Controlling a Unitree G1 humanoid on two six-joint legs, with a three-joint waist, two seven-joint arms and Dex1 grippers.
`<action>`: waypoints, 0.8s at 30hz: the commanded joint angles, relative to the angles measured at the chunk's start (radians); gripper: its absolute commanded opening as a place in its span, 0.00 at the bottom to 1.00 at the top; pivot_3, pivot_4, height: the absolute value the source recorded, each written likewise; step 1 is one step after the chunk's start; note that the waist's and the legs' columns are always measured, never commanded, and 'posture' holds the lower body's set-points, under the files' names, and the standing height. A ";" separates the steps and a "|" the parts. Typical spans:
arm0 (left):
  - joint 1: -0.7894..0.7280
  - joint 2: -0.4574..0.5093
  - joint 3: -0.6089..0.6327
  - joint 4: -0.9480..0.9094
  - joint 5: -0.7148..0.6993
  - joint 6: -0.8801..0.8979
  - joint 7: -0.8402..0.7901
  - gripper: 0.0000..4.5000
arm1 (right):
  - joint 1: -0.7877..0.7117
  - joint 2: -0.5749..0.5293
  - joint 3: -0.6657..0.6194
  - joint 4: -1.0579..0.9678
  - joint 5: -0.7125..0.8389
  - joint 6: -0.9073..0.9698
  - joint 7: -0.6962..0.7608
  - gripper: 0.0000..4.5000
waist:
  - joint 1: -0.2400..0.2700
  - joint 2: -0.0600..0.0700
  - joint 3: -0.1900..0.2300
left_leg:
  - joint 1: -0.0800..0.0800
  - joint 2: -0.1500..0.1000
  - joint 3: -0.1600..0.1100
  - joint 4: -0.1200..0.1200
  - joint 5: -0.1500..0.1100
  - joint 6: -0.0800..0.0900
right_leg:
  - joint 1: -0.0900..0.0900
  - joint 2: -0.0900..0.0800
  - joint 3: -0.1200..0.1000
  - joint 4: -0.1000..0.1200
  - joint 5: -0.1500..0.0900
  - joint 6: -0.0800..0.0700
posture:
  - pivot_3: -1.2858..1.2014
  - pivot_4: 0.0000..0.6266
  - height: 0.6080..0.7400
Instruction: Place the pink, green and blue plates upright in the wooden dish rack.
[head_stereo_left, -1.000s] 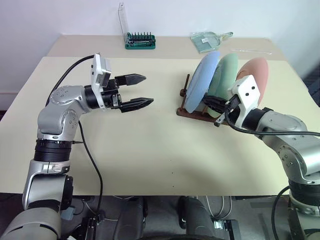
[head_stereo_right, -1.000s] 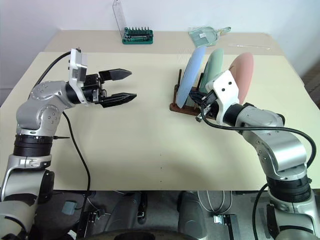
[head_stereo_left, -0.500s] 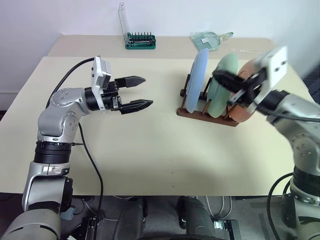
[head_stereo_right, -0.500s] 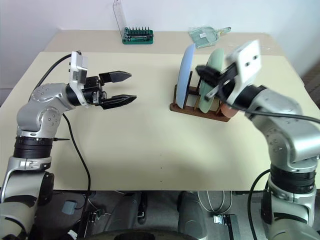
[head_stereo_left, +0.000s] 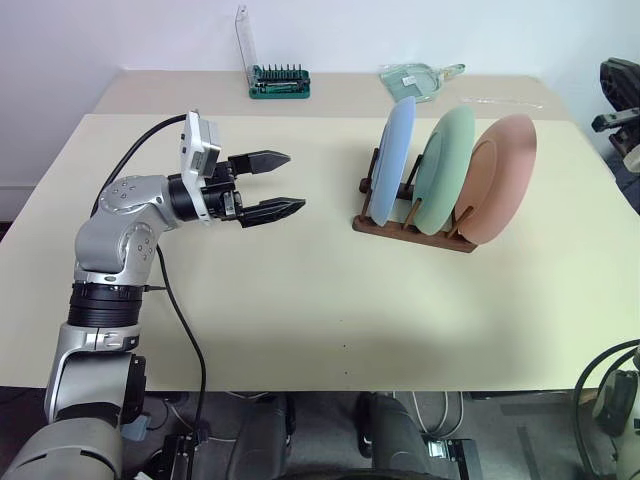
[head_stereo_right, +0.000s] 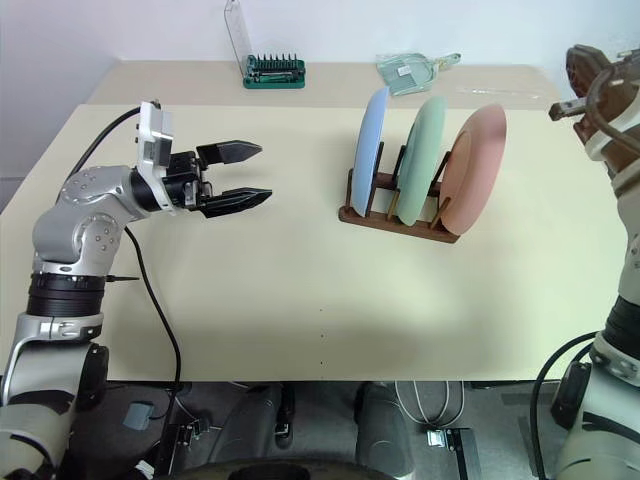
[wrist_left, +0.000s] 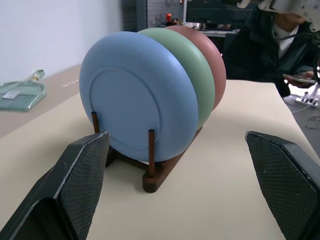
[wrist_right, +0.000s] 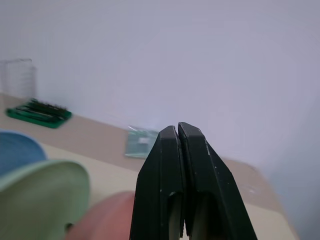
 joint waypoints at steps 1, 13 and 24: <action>-0.013 0.005 0.023 -0.021 -0.014 -0.008 -0.007 1.00 | -0.082 0.091 -0.054 -0.109 0.252 0.059 0.022 0.01 | -0.007 0.001 0.000 | 0.000 0.000 0.000 0.000 0.000 0.000 | 0.000 0.000 0.000 0.000 0.000 0.000 | 0.52 0.24 0.88; 0.168 0.081 0.115 -0.197 -0.028 0.006 0.066 1.00 | 0.051 0.084 0.213 -0.188 0.625 0.216 0.550 0.38 | -0.016 0.000 0.000 | 0.000 0.000 -0.001 0.000 0.000 0.001 | 0.001 -0.001 0.000 0.002 0.000 0.000 | 0.52 0.24 0.88; 0.329 0.106 0.141 -0.303 -0.022 -0.032 0.110 1.00 | 0.079 -0.008 0.336 0.006 0.190 -0.216 0.879 0.99 | -0.012 0.000 0.000 | 0.000 0.000 -0.001 0.000 0.000 0.000 | 0.000 0.000 0.000 0.000 0.000 0.000 | 0.52 0.24 0.88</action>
